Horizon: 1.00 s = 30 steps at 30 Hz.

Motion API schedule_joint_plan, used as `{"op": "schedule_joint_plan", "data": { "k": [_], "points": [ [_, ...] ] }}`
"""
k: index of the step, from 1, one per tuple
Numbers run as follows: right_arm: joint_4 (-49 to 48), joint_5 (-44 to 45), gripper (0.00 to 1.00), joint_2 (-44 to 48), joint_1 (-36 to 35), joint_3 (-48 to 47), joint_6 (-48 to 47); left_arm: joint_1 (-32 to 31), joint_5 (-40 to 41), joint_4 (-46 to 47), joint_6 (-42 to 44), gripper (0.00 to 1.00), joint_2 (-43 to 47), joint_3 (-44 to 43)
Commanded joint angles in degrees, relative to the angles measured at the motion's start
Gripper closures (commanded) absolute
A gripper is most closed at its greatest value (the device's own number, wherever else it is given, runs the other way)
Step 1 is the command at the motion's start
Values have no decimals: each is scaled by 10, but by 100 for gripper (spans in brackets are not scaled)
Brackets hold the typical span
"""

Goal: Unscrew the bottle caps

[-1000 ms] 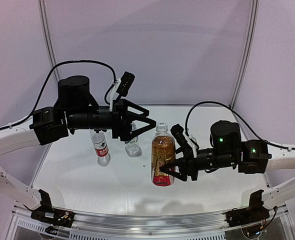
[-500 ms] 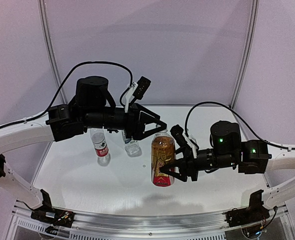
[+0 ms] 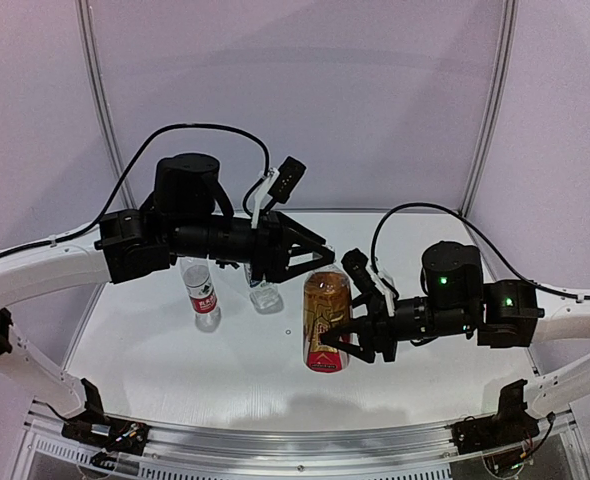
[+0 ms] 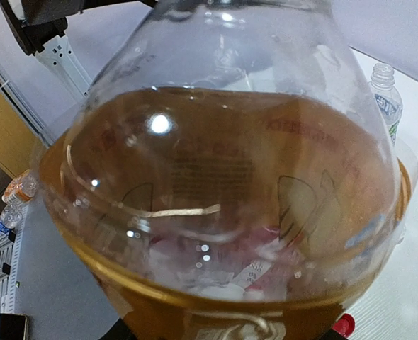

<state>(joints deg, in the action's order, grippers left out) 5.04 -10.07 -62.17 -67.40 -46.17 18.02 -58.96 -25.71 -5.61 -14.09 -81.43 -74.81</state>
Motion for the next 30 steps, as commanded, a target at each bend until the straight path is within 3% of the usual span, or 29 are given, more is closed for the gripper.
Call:
{"op": "schedule_joint_plan", "data": {
  "k": [1, 4, 10, 12, 14, 17, 24, 30],
  "points": [
    [4, 3, 47, 13, -6, -3, -3, -1, -20, -5, 1, 47, -12, -12],
    [4, 3, 48, 13, -5, -3, -2, -2, -18, -6, 4, 51, -13, -12],
    [7, 5, 47, 13, -6, -4, -1, -3, -15, -2, 3, 85, -11, -11],
    [9, 10, 45, 14, -6, -4, 0, -3, -9, -1, 2, 91, -9, -9],
    [11, 24, 36, 19, -5, -3, 3, -3, 0, 2, -1, 93, -4, -5],
    [-10, 46, 2, 47, -6, 16, 7, -3, 15, 18, -7, 94, 16, 14],
    [-130, 2, 1, 128, -6, 96, -4, -1, 42, 94, -52, 94, 79, 79],
    [-187, -48, 1, 140, -6, 121, -14, -2, 37, 186, -126, 94, 106, 123]
  ]
}}
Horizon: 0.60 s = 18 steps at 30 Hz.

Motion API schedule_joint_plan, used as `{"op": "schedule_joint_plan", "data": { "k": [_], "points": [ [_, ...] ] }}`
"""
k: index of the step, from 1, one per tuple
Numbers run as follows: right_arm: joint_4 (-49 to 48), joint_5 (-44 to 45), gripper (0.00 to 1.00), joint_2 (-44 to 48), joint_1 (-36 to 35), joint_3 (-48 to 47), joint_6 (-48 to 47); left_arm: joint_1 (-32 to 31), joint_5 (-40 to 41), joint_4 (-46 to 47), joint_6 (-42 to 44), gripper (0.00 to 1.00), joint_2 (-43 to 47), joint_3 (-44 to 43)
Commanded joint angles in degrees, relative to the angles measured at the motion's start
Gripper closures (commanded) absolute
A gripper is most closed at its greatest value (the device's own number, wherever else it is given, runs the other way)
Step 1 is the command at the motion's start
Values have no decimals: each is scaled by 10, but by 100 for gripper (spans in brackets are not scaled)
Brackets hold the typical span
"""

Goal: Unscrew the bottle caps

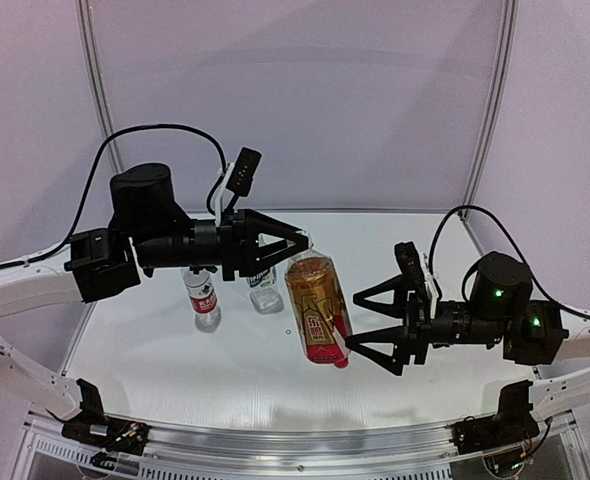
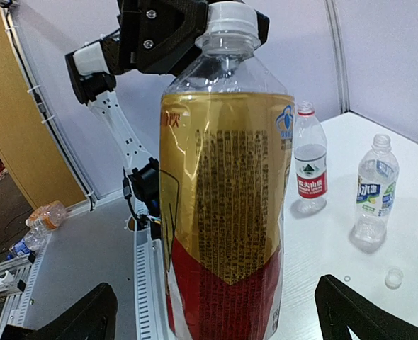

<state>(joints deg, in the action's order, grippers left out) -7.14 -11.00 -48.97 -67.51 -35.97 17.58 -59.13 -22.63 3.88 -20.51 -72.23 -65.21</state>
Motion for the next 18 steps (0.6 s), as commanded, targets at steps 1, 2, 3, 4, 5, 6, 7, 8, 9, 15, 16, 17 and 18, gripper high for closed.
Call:
{"op": "schedule_joint_plan", "data": {
  "k": [1, 2, 3, 4, 5, 6, 7, 8, 9, 15, 16, 17, 18],
  "points": [
    [-73, -40, 1, 9, -4, 24, -11, 0, 4, 108, -78, 94, 13, 32],
    [-81, -42, 1, 10, -4, 28, -11, 0, 3, 127, -94, 94, 11, 37],
    [-84, -43, 1, 11, -4, 30, -12, -1, 2, 145, -107, 94, 9, 44],
    [-86, -45, 1, 11, -5, 31, -14, -2, 2, 160, -122, 94, 7, 50],
    [-87, -46, 1, 11, -5, 32, -14, -3, 6, 169, -128, 93, 5, 53],
    [-88, -46, 1, 10, -5, 32, -14, -5, 9, 173, -130, 93, 2, 53],
    [-90, -47, 1, 9, -4, 33, -14, -7, 9, 174, -128, 92, -2, 52],
    [-92, -47, 1, 8, -5, 33, -14, -10, 7, 177, -127, 92, -5, 50],
    [-92, -47, 1, 6, -5, 33, -14, -11, 7, 181, -126, 92, -11, 50],
    [-85, -40, 11, -16, -5, 24, -15, -28, 13, 202, -117, 91, -26, 43],
    [-84, -38, 13, -18, -4, 23, -14, -32, 15, 202, -113, 91, -30, 41],
    [-83, -34, 15, -19, -5, 23, -15, -36, 18, 201, -109, 91, -32, 39],
    [-83, -28, 17, -20, -5, 22, -14, -38, 20, 202, -105, 91, -35, 38]
  ]
}}
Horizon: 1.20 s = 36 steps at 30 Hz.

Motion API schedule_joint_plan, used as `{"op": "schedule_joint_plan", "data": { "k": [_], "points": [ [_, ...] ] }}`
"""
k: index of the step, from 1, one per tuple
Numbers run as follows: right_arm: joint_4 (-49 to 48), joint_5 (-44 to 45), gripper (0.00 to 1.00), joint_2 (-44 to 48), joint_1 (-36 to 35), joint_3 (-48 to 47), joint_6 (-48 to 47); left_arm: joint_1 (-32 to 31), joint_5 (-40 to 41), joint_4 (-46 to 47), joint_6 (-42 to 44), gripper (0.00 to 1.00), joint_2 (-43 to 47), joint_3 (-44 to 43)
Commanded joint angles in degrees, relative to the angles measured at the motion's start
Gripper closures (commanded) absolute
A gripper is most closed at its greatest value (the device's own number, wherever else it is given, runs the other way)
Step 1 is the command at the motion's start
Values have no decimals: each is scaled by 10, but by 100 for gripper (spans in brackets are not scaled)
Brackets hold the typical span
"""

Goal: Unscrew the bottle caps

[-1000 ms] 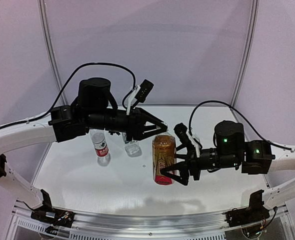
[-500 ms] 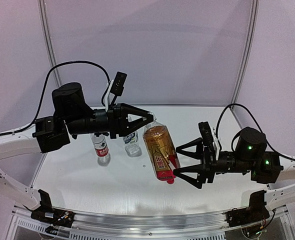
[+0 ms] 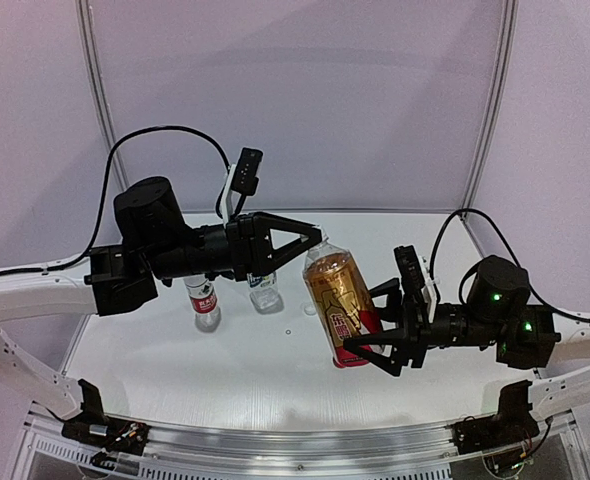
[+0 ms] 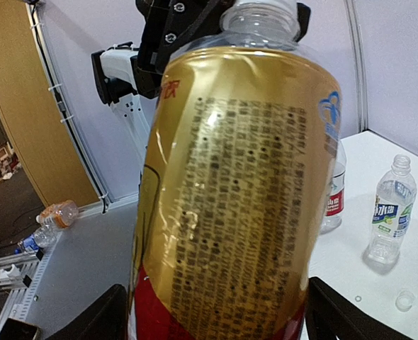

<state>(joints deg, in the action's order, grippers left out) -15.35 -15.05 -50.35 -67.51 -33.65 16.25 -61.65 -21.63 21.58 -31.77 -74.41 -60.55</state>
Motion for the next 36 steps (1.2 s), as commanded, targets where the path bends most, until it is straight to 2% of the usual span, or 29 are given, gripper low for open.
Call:
{"op": "schedule_joint_plan", "data": {
  "k": [1, 6, 9, 14, 18, 24, 26, 28, 31, 34, 36],
  "points": [
    [1, 18, 19, -5, -4, 0, 0, -15, 12, 25, 9, 91, -14, -8],
    [6, 49, 26, -1, -5, 2, 3, -24, 28, 24, 25, 91, -17, -8],
    [12, 65, 27, -3, -4, -1, 5, -30, 39, 26, 30, 91, -19, -8],
    [16, 64, 15, -6, -4, -4, 5, -42, 64, 21, 50, 91, -23, -10],
    [15, 65, 14, -5, -5, -3, 4, -49, 71, 20, 62, 91, -25, -11],
    [14, 65, 35, -1, -4, -1, 4, -53, 79, 16, 71, 90, -23, -10],
    [14, 66, 43, -1, -4, -1, 4, -54, 85, 16, 74, 87, -21, -6],
    [14, 66, 48, 0, -4, -1, 4, -54, 88, 13, 79, 76, -17, -2],
    [15, 63, 49, 2, -4, -2, 4, -54, 96, -7, 93, 37, -7, 1],
    [16, 54, 50, 1, -4, -4, 4, -54, 100, -25, 128, 10, 14, 12],
    [16, 40, 50, -1, -5, -7, 5, -48, 98, -38, 150, 6, 34, 19]
  ]
}}
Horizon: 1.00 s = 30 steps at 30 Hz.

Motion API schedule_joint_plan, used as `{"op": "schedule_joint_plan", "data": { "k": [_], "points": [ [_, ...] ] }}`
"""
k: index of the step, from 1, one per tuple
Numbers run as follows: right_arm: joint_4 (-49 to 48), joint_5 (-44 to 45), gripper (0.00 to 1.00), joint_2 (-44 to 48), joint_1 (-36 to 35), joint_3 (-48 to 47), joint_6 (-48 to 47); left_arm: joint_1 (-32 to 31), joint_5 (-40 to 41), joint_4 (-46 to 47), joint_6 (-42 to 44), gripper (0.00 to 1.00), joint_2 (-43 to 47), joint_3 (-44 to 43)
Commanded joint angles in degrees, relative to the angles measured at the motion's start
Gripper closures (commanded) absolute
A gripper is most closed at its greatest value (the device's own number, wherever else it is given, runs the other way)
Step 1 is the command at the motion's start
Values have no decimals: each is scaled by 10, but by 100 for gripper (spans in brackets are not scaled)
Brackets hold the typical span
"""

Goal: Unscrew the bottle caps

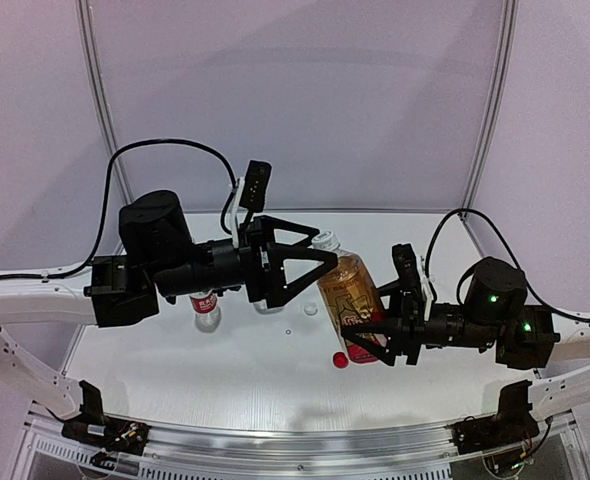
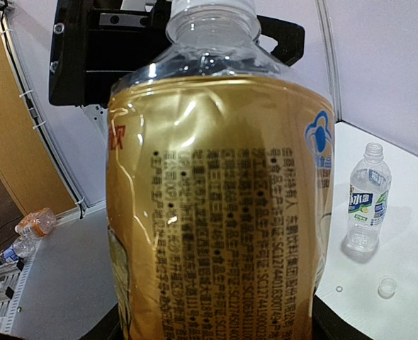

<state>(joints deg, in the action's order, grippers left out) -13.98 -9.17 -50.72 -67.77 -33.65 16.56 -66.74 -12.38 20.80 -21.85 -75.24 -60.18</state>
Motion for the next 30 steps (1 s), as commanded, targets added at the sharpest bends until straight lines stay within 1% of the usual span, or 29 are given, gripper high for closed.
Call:
{"op": "schedule_joint_plan", "data": {
  "k": [1, 4, 6, 8, 10, 12, 22, 23, 27, 30],
  "points": [
    [0, -26, 50, 2, -2, -8, 3, 7, -2, -36, 55, 6, 48, 15],
    [-4, -52, 51, -7, -2, -15, 4, 20, -34, -44, 64, 12, 61, 14],
    [-7, -70, 51, -15, -2, -20, 5, 28, -44, -47, 63, 19, 62, 9],
    [-10, -79, 52, -23, -2, -24, 5, 35, -54, -47, 55, 29, 59, 3],
    [-12, -80, 52, -29, -2, -26, 4, 36, -61, -44, 48, 33, 54, -1],
    [-13, -84, 52, -32, -2, -29, 4, 36, -61, -52, 45, 35, 50, -7],
    [-10, -85, 53, -30, -2, -30, 3, 36, -82, -62, 44, 36, 24, -23],
    [-10, -85, 53, -31, -2, -30, 2, 36, -83, -64, 45, 39, 22, -25],
    [-10, -83, 54, -32, -2, -31, 1, 35, -86, -64, 46, 55, 20, -27],
    [-9, -80, 54, -33, -2, -31, 1, 35, -91, -64, 43, 72, 17, -29]
  ]
}}
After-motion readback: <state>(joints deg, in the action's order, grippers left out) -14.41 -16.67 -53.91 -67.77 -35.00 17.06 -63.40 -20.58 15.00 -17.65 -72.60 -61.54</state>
